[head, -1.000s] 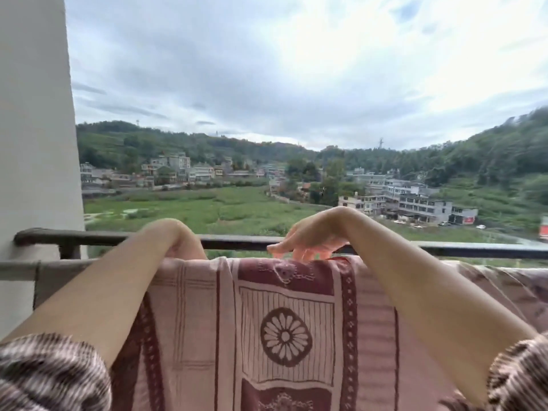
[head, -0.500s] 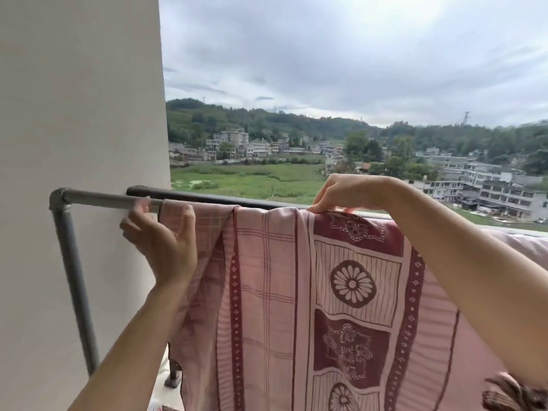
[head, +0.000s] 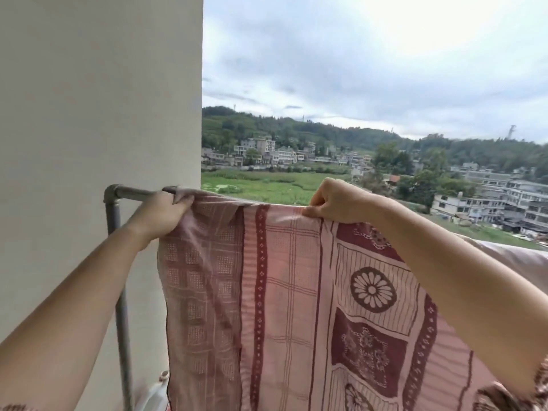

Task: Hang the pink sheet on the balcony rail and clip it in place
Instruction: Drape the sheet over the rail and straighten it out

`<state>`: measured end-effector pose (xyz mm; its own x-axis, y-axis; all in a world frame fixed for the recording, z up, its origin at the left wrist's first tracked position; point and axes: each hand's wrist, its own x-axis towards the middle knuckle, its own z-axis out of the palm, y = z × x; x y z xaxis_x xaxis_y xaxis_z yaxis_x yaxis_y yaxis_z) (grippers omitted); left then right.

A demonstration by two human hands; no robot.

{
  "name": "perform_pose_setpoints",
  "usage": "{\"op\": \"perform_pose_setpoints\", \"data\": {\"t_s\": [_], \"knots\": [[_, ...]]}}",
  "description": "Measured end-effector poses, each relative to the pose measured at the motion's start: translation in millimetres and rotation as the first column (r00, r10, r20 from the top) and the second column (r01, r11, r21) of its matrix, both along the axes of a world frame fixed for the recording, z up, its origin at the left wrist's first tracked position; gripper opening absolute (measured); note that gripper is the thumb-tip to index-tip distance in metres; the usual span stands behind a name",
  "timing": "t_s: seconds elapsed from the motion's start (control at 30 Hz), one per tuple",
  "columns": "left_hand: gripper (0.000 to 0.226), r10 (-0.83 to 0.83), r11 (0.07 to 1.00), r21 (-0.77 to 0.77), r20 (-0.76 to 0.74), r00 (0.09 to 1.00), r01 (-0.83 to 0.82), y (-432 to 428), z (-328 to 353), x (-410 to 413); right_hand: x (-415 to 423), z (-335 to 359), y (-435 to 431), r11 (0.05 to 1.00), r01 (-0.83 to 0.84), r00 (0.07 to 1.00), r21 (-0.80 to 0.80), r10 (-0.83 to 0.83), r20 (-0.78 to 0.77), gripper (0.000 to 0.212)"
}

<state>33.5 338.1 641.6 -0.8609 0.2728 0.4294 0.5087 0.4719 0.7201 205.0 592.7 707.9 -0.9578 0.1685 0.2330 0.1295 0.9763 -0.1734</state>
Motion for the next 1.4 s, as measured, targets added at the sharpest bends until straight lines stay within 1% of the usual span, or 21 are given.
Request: {"op": "perform_pose_setpoints", "data": {"t_s": [0.07,0.13,0.2,0.33,0.43,0.5,0.57,0.63,0.67,0.7,0.73,0.77,0.83,0.87,0.97,1.03,1.1,1.17,1.27,1.33,1.4], "knots": [[0.027,-0.136,0.96,0.258,0.089,0.987,0.11,-7,20,-10,-4,2,4,0.987,0.001,0.998,0.162,0.008,-0.059,0.039],[0.025,-0.316,0.844,0.494,0.146,0.938,0.207,-11,39,-17,-7,11,8,0.923,0.093,0.982,0.374,-0.023,-0.188,0.038],[0.026,-0.428,0.764,0.596,0.179,0.886,0.248,-11,59,-22,-6,26,7,0.84,0.227,0.942,0.493,-0.061,-0.33,0.034],[0.034,-0.52,0.712,0.626,0.164,0.838,0.318,3,97,-37,-22,45,-2,0.862,0.42,0.822,0.284,-0.228,-0.523,0.031],[0.039,-0.579,0.637,0.681,0.111,0.808,0.362,20,134,-54,-40,63,1,0.906,0.421,0.625,0.045,-0.254,-0.738,0.037],[0.046,-0.532,0.61,0.713,0.046,0.845,0.346,32,162,-70,-53,72,2,0.929,0.369,0.521,-0.037,-0.239,-0.819,0.034],[0.052,-0.419,0.66,0.706,0.061,0.906,0.258,41,177,-94,-71,68,-3,0.956,0.284,0.64,-0.067,-0.241,-0.73,0.027],[0.054,-0.235,0.811,0.573,0.138,0.962,0.116,51,166,-126,-88,47,-10,0.97,0.236,0.912,-0.063,-0.244,-0.329,0.05],[0.052,-0.123,0.909,0.413,0.147,0.981,0.052,54,148,-145,-90,36,-15,0.964,0.24,0.966,-0.111,-0.249,-0.069,0.059],[0.048,-0.046,0.99,0.134,0.112,0.993,0.031,58,126,-163,-90,25,-21,0.938,0.279,0.953,-0.205,-0.245,0.177,0.061],[0.043,-0.026,0.984,-0.173,0.057,0.998,0.036,60,102,-181,-88,16,-26,0.885,0.347,0.904,-0.31,-0.228,0.361,0.061],[0.04,-0.036,0.899,-0.434,0.075,0.996,0.066,63,83,-190,-87,7,-29,0.835,0.407,0.862,-0.371,-0.216,0.459,0.06],[0.032,-0.073,0.767,-0.615,0.201,0.977,0.184,62,53,-196,-84,-1,-35,0.834,0.435,0.843,-0.341,-0.244,0.48,0.063],[0.032,-0.092,0.717,-0.669,0.186,0.978,0.195,63,43,-197,-82,-2,-37,0.852,0.432,0.853,-0.296,-0.279,0.44,0.063],[0.033,-0.017,0.71,-0.697,0.121,0.993,0.097,58,44,-177,-79,-3,-46,0.9,0.371,0.908,-0.227,-0.301,0.292,0.056],[0.029,-0.095,0.587,-0.804,0.047,0.994,0.094,56,41,-185,-78,-5,-54,0.919,0.325,0.936,-0.223,-0.278,0.218,0.055],[0.039,-0.129,0.535,-0.832,0.088,0.988,0.144,54,41,-192,-79,-9,-62,0.927,0.274,0.959,-0.256,-0.243,0.146,0.052],[0.041,-0.121,0.647,-0.755,0.036,0.992,0.107,45,43,-188,-81,-12,-68,0.931,0.229,0.973,-0.285,-0.223,0.054,0.041],[0.029,-0.065,0.966,-0.26,-0.234,0.97,0.001,30,40,-166,-86,-12,-69,0.937,0.199,0.974,-0.287,-0.222,-0.049,0.033],[0.03,0.055,0.99,0.138,-0.462,0.885,0.011,9,18,-140,-89,-13,-69,0.95,0.193,0.973,-0.246,-0.217,-0.075,0.035],[0.034,0.203,0.928,0.371,-0.561,0.803,0.025,-10,-20,-122,-90,-13,-69,0.962,0.203,0.971,-0.184,-0.222,-0.091,0.032]]}}
